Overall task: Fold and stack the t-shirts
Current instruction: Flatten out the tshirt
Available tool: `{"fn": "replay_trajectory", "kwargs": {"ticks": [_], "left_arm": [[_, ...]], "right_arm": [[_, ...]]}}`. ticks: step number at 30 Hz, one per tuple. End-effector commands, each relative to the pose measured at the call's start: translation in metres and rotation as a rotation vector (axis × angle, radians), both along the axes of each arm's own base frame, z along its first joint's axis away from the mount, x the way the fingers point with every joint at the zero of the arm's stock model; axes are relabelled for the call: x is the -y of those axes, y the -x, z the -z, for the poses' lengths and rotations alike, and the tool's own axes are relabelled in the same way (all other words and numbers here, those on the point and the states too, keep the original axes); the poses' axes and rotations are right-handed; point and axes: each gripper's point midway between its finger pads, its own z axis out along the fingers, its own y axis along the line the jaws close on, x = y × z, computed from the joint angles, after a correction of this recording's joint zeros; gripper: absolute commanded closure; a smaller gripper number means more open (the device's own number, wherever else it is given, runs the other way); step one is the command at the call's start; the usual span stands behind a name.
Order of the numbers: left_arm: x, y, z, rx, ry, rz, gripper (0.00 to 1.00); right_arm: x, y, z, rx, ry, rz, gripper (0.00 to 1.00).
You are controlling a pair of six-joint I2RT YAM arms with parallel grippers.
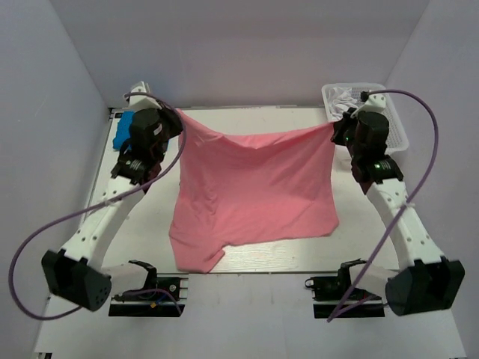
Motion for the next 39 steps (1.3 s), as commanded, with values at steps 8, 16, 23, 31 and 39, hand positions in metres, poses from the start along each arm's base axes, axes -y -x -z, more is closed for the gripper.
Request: {"fn": "replay_trajectory", "kwargs": {"ticks": [8,16,23,31,39], "left_arm": [[0.015,-0.098,0.038,-0.065,-0.079,-0.088,1.00],[0.012,-0.171,0.081,-0.139,-0.138,-0.161,1.00],[-0.005,-0.213,0.123,-0.194,-0.122,-0.246,1.00],[-0.004,-0.256,0.155,-0.220,-0.117,-0.250,0.78],[-0.014,-0.282,0.158,-0.202,-0.082,-0.296,0.00]], "right_arm": [[0.005,-0.086,0.015,-0.023,0.072,0.064,1.00],[0.000,-0.159,0.031,-0.053,0.110,0.073,1.00],[0.008,-0.213,0.066,-0.121,0.177,0.123,1.00],[0.013,-0.251,0.088,-0.128,0.238,0.163,0.93],[-0.001,-0.273,0.077,-0.078,0.283,0.076,0.10]]}}
